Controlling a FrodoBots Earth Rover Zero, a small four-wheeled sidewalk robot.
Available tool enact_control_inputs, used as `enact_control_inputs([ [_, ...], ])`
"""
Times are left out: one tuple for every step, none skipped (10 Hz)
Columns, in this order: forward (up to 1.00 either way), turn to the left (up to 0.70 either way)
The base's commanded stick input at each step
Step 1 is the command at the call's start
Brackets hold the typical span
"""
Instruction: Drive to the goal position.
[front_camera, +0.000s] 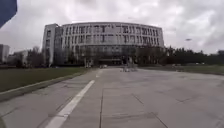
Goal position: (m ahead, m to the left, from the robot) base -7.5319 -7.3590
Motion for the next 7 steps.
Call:
enact_control_inputs([
  [0.7, 0.0],
  [0.7, 0.0],
  [0.7, 0.0],
  [0.7, 0.0],
  [0.7, 0.0],
  [0.7, 0.0],
  [0.7, 0.0],
])
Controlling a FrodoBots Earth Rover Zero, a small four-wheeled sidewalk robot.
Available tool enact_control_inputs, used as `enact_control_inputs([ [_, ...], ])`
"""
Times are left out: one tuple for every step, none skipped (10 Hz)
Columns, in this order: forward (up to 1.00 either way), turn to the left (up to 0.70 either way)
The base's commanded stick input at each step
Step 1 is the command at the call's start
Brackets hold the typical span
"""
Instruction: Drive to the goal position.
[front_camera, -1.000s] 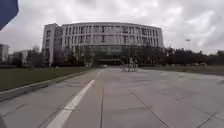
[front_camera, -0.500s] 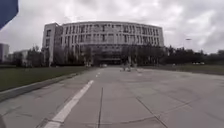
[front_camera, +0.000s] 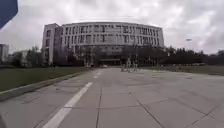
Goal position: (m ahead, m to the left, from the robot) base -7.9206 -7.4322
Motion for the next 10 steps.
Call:
enact_control_inputs([
  [0.7, 0.0],
  [0.7, 0.0],
  [0.7, 0.0],
  [0.7, 0.0],
  [0.7, 0.0],
  [0.7, 0.1],
  [0.7, 0.28],
  [0.7, 0.07],
  [0.7, 0.02],
  [0.7, 0.01],
])
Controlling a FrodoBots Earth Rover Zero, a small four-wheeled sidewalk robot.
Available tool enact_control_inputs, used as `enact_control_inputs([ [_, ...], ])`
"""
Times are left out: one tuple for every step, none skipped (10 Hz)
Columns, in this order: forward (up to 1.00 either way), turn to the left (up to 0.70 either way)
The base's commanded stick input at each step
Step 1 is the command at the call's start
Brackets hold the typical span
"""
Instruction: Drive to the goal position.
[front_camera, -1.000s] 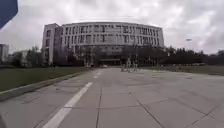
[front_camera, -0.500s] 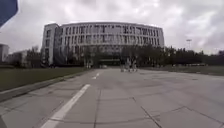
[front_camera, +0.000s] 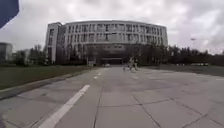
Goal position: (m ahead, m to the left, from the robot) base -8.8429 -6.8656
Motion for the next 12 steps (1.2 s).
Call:
enact_control_inputs([
  [0.7, 0.0],
  [0.7, 0.0],
  [0.7, 0.0],
  [0.7, 0.01],
  [0.7, 0.0],
  [0.7, 0.0],
  [0.7, 0.02],
  [0.7, 0.0],
  [0.7, 0.0],
  [0.7, 0.0],
  [0.7, 0.01],
  [0.7, 0.02],
])
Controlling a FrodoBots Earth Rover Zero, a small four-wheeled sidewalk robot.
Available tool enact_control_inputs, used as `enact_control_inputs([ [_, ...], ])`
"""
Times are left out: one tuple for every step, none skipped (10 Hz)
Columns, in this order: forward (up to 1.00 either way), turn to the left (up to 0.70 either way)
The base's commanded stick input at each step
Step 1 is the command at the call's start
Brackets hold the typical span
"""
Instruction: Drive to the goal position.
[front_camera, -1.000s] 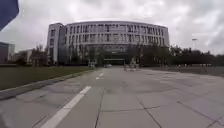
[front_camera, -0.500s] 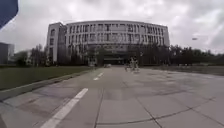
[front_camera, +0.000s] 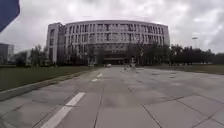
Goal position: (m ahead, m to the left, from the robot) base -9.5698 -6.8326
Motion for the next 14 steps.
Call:
enact_control_inputs([
  [0.7, 0.01],
  [0.7, 0.0],
  [0.7, 0.01],
  [0.7, 0.01],
  [0.7, 0.01],
  [0.7, 0.02],
  [0.7, 0.02],
  [0.7, 0.02],
  [0.7, 0.02],
  [0.7, 0.01],
  [0.7, 0.0],
  [0.7, 0.0],
  [0.7, 0.0],
  [0.7, -0.21],
])
